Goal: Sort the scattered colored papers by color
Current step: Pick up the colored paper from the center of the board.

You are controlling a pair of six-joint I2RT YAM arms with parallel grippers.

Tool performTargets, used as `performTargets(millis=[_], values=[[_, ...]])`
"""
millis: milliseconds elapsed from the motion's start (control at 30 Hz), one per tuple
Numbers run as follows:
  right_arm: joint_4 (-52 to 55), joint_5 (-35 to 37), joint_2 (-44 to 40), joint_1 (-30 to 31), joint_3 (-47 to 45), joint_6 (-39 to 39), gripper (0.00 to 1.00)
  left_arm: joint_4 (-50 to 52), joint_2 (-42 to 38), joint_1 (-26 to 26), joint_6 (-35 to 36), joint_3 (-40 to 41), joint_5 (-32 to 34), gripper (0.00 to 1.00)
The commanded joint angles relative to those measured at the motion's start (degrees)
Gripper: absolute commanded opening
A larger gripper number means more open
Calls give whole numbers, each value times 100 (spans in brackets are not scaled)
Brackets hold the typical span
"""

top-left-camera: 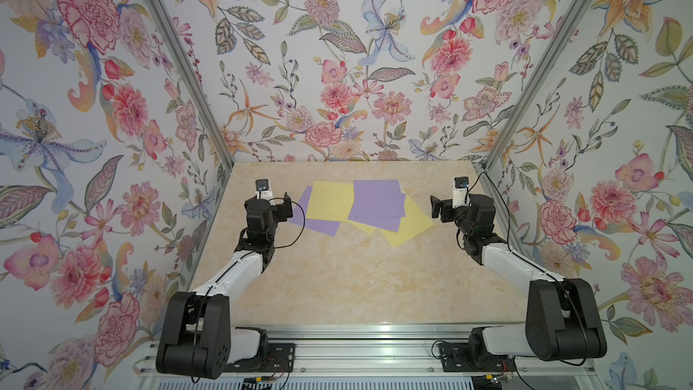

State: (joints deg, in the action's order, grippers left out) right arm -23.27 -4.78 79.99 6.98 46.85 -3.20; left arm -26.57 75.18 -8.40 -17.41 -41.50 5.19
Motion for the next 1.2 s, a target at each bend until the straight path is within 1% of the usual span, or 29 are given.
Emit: performTargets(millis=[0, 33, 100, 133, 167, 267, 300, 367, 400, 533, 633, 667, 700, 800, 900, 1000, 1167], values=[[1454, -622, 543, 277, 924, 714, 100, 1063, 522, -540, -1247, -449, -569, 90], [1509, -910, 875, 342, 1253, 928, 100, 1072, 779, -664, -1511, -746, -880, 87], [1494, -1148, 1477, 477, 1760, 1319, 100, 1058, 1267, -814, -2192, -1037, -1479, 79], [1406, -1297, 1757, 515, 1941, 1503, 100, 1057, 1485, -924, -2391, -1175, -1695, 72], [1309, -1422, 2073, 550, 2132, 1731, 100, 1057, 1679, -1079, -2539, -1342, -1824, 70], [1102, -1750, 2940, 643, 2705, 2290, 100, 1065, 2009, -1454, -2747, -1590, -1733, 68], [1097, -1759, 3202, 678, 2893, 2453, 100, 1065, 2102, -1532, -2858, -1659, -1728, 68], [922, -1825, 3588, 765, 3115, 2702, 100, 1062, 2285, -1585, -3135, -1753, -1783, 67], [904, -1783, 3763, 806, 3217, 2818, 100, 1053, 2370, -1591, -3339, -1786, -1827, 65], [957, -1766, 4236, 903, 3577, 2946, 100, 1004, 2683, -1669, -3802, -1981, -1985, 59], [957, -1838, 4517, 910, 3778, 3062, 100, 988, 2942, -1730, -4221, -2163, -2081, 53], [962, -1875, 4615, 907, 3849, 3109, 100, 995, 3069, -1740, -4348, -2245, -2121, 52], [964, -1891, 4683, 910, 3898, 3143, 100, 989, 3187, -1746, -4473, -2304, -2158, 54], [1039, -1779, 4805, 918, 3967, 3180, 100, 995, 3481, -1783, -4650, -2445, -2203, 55], [1164, -1693, 4902, 918, 4011, 3187, 100, 1003, 3685, -1851, -4725, -2549, -2150, 55], [1396, -1694, 5050, 914, 4142, 3179, 100, 994, 3901, -1875, -4835, -2678, -2232, 55], [1577, -1613, 5180, 917, 4195, 3273, 100, 1003, 4010, -1918, -4894, -2779, -2246, 57]])
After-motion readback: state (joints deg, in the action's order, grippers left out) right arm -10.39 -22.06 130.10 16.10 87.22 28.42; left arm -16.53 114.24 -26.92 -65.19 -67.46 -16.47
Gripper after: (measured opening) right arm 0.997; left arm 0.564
